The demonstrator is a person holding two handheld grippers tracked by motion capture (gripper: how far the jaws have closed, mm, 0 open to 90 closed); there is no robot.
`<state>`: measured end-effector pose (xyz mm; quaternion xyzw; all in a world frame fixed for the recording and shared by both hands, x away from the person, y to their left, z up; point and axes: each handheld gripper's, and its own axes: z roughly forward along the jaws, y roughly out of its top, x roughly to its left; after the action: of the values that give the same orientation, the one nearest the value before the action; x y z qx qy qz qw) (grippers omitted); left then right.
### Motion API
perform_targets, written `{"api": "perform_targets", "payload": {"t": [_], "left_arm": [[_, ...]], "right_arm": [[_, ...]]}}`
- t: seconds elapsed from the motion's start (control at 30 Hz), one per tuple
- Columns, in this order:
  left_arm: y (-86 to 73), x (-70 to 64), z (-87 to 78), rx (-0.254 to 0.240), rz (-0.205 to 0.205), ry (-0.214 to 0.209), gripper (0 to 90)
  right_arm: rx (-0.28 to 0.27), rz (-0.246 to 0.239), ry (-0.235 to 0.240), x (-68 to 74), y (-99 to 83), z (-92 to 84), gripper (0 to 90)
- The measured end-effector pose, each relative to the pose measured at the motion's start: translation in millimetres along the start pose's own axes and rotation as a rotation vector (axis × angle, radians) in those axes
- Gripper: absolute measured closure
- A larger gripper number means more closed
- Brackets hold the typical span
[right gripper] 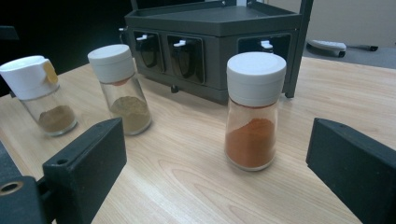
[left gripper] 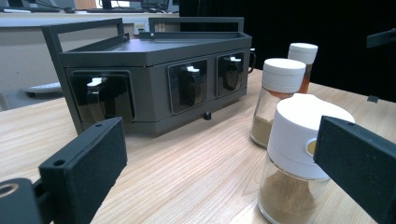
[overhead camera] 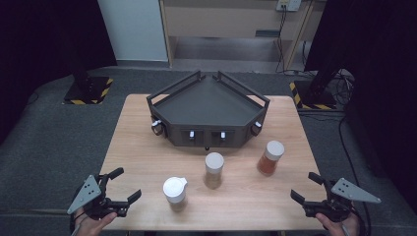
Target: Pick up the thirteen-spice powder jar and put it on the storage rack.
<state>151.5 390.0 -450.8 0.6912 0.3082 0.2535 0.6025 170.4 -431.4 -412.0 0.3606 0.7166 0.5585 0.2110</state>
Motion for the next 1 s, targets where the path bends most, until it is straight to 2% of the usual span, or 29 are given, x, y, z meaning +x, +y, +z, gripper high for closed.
{"api": "perform_targets", "payload": {"t": [0.2, 0.33, 0.47, 0.57, 0.63, 1.0], "left_arm": [[-0.3, -0.1, 0.9, 0.002, -0.003, 0.0, 1.3], [0.0, 0.7, -0.1, 0.005, 0.004, -0.006, 1.3], [-0.4, 1.3, -0.7, 0.002, -0.006, -0.002, 1.2], [0.3, 1.6, -1.2, 0.012, -0.022, 0.006, 1.0], [1.3, 1.6, -1.6, 0.017, -0.019, 0.009, 0.9], [9.4, -0.1, -0.2, 0.05, -0.033, -0.01, 0.8]], "right_arm": [[-0.006, 0.023, 0.007, -4.5, -2.5, -1.2, 5.8], [-0.002, 0.009, 0.011, -1.9, -1.1, -2.4, 5.6], [0.013, -0.019, 0.006, 1.9, 1.4, -0.9, 5.5], [0.011, -0.013, 0.008, 0.5, 1.0, -0.5, 5.5], [0.008, -0.007, 0.009, -0.5, 0.3, -0.6, 5.3], [0.013, 0.002, 0.006, -1.5, 0.3, -0.7, 4.7]]}}
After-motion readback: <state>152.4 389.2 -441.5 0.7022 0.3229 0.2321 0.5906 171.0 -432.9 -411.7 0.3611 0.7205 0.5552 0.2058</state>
